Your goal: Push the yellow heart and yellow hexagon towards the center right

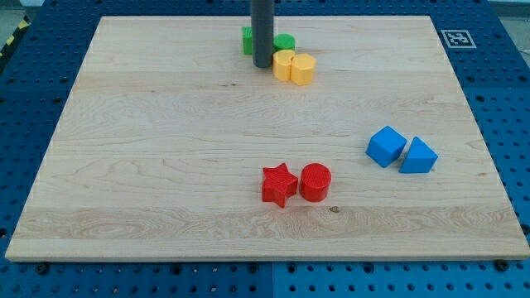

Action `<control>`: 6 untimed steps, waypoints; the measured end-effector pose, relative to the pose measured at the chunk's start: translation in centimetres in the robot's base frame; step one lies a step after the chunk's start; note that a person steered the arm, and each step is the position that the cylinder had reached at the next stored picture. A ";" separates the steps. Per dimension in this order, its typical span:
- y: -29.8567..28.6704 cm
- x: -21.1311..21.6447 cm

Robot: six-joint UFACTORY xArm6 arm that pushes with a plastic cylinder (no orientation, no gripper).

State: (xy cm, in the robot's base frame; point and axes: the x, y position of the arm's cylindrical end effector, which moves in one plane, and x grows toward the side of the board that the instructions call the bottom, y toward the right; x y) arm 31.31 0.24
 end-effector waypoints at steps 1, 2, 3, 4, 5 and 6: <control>2.1 1.4; 4.5 3.2; 6.5 3.8; 8.5 5.0; 9.8 6.7; 10.8 7.3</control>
